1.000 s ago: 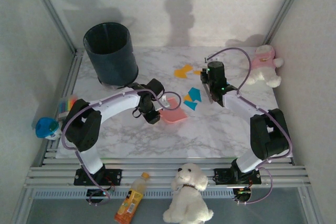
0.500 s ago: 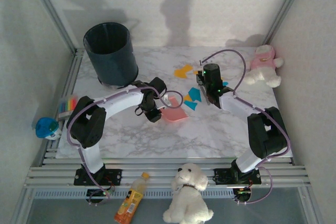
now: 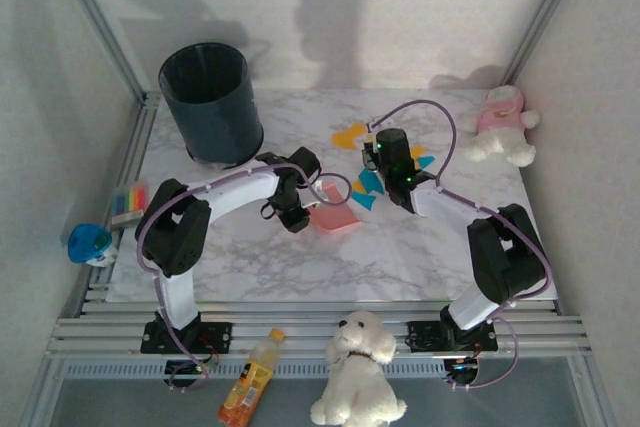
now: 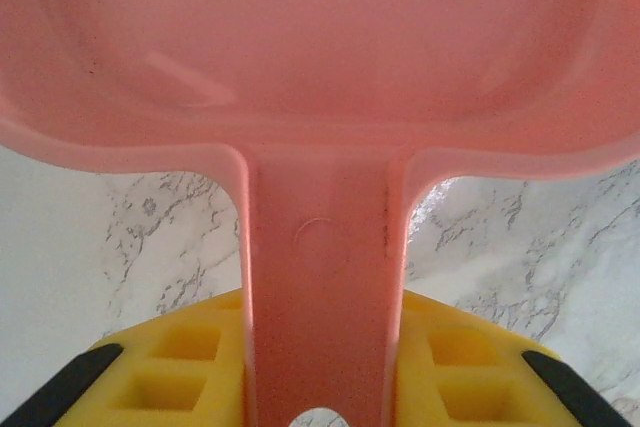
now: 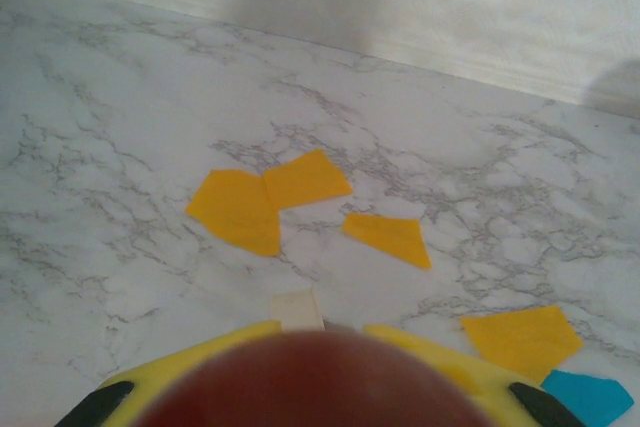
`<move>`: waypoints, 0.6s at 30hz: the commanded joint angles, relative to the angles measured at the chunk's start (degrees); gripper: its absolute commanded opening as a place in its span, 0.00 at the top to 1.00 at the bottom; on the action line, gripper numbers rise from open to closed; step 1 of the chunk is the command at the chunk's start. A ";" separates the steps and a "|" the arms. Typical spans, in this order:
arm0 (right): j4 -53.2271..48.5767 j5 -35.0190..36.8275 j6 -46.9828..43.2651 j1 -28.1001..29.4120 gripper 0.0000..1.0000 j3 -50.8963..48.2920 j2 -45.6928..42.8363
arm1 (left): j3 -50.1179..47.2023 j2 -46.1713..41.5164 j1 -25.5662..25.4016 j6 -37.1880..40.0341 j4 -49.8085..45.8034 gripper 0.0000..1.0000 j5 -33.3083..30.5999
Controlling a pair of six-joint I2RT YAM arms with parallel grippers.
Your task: Sweep away the paper scraps from the table
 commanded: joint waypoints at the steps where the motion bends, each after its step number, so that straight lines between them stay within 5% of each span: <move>1: -2.49 -3.11 0.84 1.26 1.00 -1.69 -1.58 | 1.33 1.09 -0.15 -0.49 -2.37 1.00 -1.49; 18: -3.94 -9.11 4.37 3.87 1.00 -3.32 -5.79 | 1.57 1.41 -0.05 -0.97 -2.59 1.00 -2.27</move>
